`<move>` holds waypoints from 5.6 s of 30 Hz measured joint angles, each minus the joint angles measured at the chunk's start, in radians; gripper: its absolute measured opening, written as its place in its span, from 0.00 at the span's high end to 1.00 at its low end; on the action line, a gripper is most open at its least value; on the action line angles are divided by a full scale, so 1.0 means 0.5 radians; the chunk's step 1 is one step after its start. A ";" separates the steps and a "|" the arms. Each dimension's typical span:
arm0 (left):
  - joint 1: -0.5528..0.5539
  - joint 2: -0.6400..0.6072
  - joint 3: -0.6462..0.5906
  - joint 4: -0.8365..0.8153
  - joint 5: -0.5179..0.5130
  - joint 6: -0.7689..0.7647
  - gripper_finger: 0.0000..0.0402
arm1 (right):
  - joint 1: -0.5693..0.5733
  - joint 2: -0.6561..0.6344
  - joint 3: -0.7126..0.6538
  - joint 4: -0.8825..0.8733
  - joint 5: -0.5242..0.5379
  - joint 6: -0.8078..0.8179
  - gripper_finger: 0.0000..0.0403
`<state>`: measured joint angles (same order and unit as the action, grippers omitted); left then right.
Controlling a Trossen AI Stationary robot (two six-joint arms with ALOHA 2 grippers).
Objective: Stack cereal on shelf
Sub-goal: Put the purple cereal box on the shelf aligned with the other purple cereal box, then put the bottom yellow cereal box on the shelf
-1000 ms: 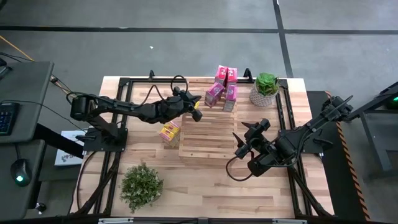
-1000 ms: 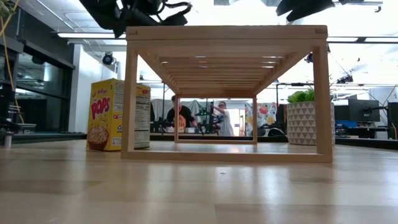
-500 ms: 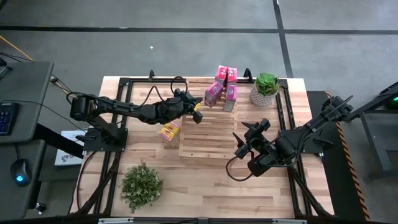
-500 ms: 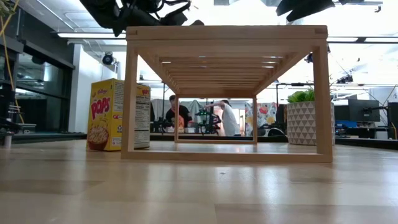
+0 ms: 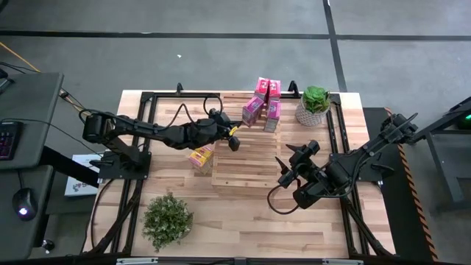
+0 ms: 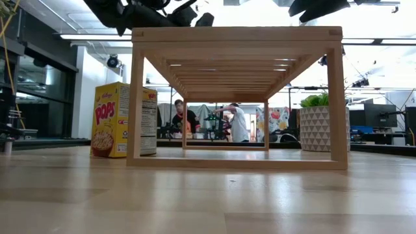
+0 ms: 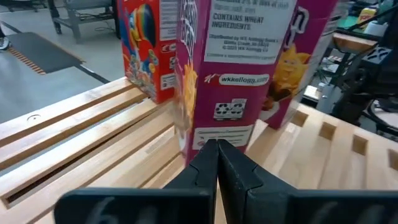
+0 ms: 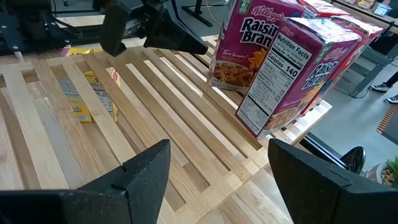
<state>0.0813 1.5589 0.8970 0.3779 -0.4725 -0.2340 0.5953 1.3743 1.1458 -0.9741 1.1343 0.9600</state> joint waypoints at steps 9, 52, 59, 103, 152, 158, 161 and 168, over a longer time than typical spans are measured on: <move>-0.011 0.001 0.001 0.066 -0.013 0.024 1.00 | 0.000 0.000 0.000 0.002 0.000 0.000 0.34; 0.085 0.172 0.013 0.299 -0.215 0.106 1.00 | 0.000 -0.001 0.000 0.009 0.014 0.000 0.34; 0.070 0.172 0.013 0.293 -0.192 0.131 1.00 | 0.000 -0.001 0.000 0.009 0.013 0.000 0.34; -0.209 -0.791 0.126 -0.645 -0.273 0.634 1.00 | 0.002 -0.001 0.000 -0.007 -0.022 0.000 0.34; -0.829 -0.643 -0.114 -2.083 0.055 0.907 0.38 | 0.000 -0.001 0.000 0.043 -0.033 0.004 0.34; -0.829 -0.630 -0.114 -2.099 -0.010 0.909 0.38 | 0.000 -0.001 0.000 0.043 -0.033 0.005 0.34; -0.829 -0.629 -0.114 -2.157 -0.010 0.909 0.38 | 0.000 -0.001 0.000 0.043 -0.033 0.005 0.34; -0.829 -0.616 -0.114 -2.240 -0.001 0.898 0.38 | 0.000 -0.001 0.000 0.044 -0.033 0.006 0.34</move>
<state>-0.3332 1.2510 0.8402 -0.7420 -0.4728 0.2148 0.5953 1.3739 1.1458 -0.9520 1.1179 0.9630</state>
